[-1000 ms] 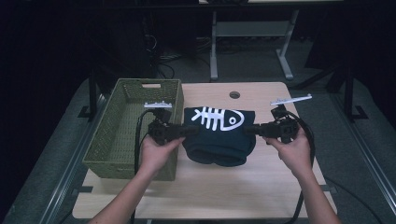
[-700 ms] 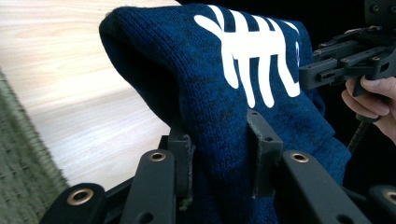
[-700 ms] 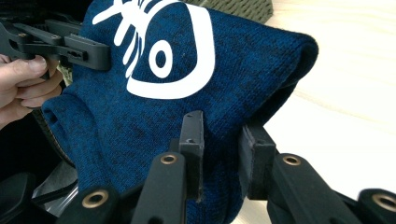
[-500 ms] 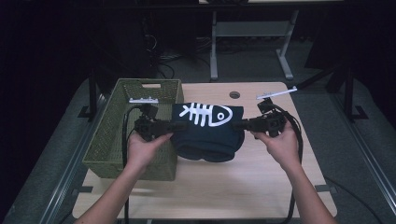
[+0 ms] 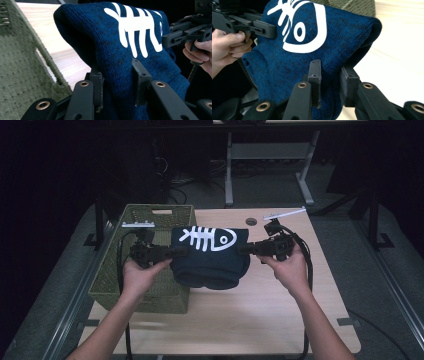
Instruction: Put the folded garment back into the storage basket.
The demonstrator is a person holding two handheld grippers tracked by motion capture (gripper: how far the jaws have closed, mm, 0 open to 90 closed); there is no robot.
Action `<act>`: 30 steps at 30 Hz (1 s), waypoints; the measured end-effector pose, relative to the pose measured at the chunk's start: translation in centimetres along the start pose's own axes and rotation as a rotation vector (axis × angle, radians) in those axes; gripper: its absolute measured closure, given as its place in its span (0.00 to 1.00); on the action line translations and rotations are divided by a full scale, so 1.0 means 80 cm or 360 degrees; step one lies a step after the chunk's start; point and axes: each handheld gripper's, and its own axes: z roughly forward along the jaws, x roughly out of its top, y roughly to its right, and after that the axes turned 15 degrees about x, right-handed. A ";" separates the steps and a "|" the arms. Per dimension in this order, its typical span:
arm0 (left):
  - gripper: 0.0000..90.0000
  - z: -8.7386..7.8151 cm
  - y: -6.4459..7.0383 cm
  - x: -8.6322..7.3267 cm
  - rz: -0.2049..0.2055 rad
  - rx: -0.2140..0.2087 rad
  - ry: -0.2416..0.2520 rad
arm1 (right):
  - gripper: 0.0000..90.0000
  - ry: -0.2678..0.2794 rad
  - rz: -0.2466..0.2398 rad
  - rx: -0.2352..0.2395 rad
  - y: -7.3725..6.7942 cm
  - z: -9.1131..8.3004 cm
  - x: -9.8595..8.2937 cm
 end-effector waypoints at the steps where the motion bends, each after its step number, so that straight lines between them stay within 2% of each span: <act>1: 0.75 0.000 0.000 0.000 0.0000 0.0000 0.0000 | 0.82 0.0003 -0.0009 0.0012 0.000 0.002 0.002; 14: 0.75 -0.031 -0.037 0.001 -0.0054 0.0043 0.0028 | 0.82 0.0018 -0.0030 0.0128 -0.007 0.038 0.024; 30: 0.75 -0.053 -0.067 0.001 -0.0102 0.0094 0.0045 | 0.82 0.0032 -0.0044 0.0177 -0.017 0.073 0.044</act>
